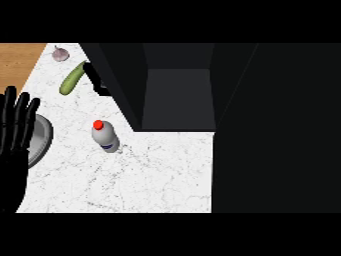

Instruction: Pick up the bottled water, place it into the cabinet and close the cabinet

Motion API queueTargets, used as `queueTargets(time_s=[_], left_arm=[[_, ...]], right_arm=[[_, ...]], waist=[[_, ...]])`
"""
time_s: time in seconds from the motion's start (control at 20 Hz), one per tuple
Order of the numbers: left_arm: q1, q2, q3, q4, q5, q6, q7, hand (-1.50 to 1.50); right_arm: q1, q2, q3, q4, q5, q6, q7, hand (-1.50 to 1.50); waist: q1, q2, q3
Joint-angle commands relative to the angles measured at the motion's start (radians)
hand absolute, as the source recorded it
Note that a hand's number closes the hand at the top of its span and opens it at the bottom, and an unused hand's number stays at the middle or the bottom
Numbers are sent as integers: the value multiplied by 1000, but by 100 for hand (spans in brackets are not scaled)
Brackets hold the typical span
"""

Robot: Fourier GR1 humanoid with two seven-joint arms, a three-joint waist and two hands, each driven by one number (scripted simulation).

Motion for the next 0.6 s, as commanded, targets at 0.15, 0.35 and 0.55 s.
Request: queueTargets(time_s=[0.15,0.35,0.55], left_arm=[[-188,112,-9,115,170,-214,26,-150],[-198,133,-15,218,376,-339,139,-150],[-259,217,77,211,559,-380,296,-150]], right_arm=[[74,19,17,-91,-26,8,-4,-150],[137,17,176,-89,-138,150,57,-150],[300,-19,202,-300,-178,170,132,-150]], waist=[[-40,15,-9],[-42,18,-9],[-30,8,-9]])
